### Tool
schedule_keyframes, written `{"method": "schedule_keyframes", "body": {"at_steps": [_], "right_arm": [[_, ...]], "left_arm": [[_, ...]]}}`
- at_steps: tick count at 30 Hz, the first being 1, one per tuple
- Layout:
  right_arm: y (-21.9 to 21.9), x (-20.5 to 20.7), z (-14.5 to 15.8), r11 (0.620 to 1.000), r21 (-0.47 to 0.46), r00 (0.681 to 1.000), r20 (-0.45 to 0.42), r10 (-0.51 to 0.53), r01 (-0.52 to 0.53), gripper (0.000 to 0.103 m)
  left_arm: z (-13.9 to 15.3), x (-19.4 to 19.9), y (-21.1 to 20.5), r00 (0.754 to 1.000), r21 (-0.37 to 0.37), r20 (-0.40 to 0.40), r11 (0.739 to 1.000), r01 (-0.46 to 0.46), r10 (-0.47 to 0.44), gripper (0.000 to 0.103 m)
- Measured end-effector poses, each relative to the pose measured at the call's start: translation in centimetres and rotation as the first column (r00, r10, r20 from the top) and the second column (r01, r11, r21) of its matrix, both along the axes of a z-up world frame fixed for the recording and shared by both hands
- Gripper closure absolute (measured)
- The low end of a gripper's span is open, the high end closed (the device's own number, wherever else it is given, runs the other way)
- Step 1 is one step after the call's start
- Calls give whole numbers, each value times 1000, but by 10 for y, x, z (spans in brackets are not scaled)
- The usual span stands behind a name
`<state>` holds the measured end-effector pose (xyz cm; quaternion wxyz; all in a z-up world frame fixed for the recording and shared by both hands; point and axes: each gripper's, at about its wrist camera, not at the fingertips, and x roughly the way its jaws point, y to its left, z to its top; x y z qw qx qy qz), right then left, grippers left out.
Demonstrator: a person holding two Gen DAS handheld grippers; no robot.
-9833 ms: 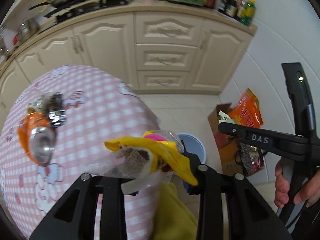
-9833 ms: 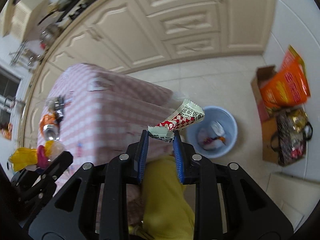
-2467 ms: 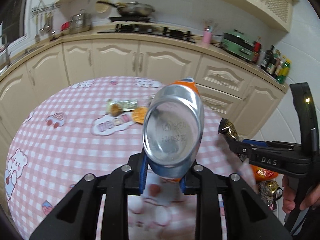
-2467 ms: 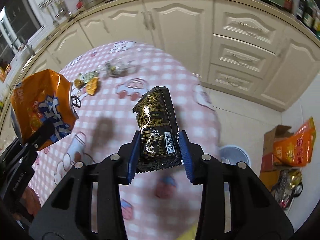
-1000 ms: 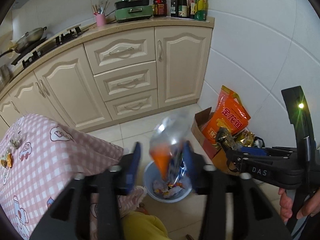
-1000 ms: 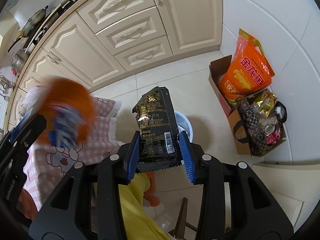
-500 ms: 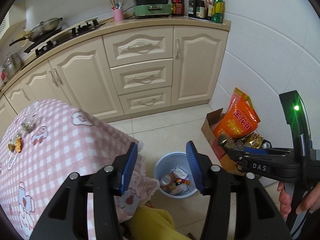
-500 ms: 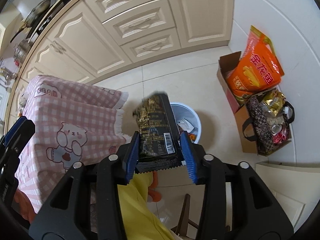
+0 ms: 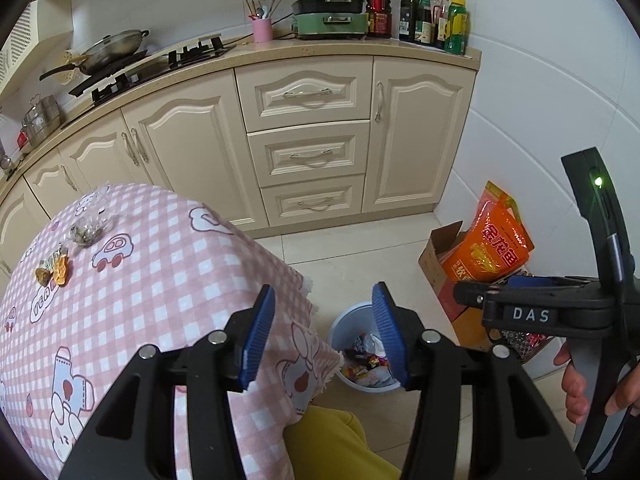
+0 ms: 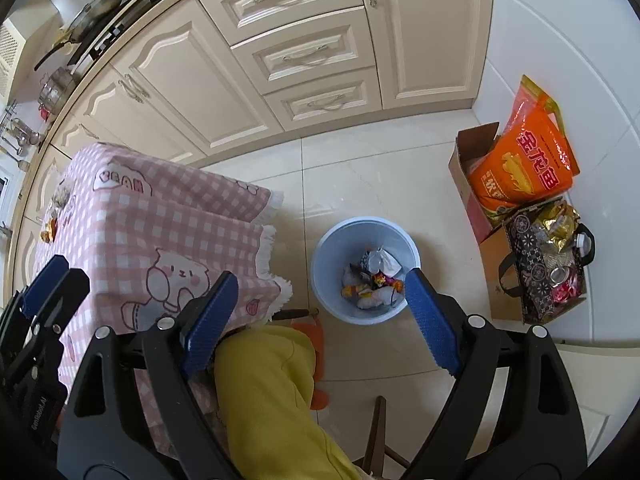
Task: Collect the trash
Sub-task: 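Move both tools back over the table toward the remaining trash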
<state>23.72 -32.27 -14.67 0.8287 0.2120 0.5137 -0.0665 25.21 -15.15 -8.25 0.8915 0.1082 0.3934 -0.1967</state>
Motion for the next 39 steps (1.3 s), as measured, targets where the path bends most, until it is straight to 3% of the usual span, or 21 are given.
{"method": "schedule_keyframes", "body": {"at_steps": [13, 23, 29, 39], "right_arm": [[28, -4, 21, 999, -32, 999, 21, 41, -41, 19], [71, 5, 36, 992, -36, 992, 37, 121, -119, 19], [107, 19, 43, 983, -26, 982, 48, 184, -183, 19], [188, 48, 56, 940, -45, 938, 61, 340, -338, 19]], "left_arm": [[8, -9, 26, 1000, -30, 16, 999, -22, 23, 53], [24, -15, 73, 993, -66, 52, 992, -104, 107, 37], [31, -11, 116, 979, -84, 48, 978, -192, 197, 32], [36, 0, 199, 934, -100, 37, 931, -350, 355, 31]]}}
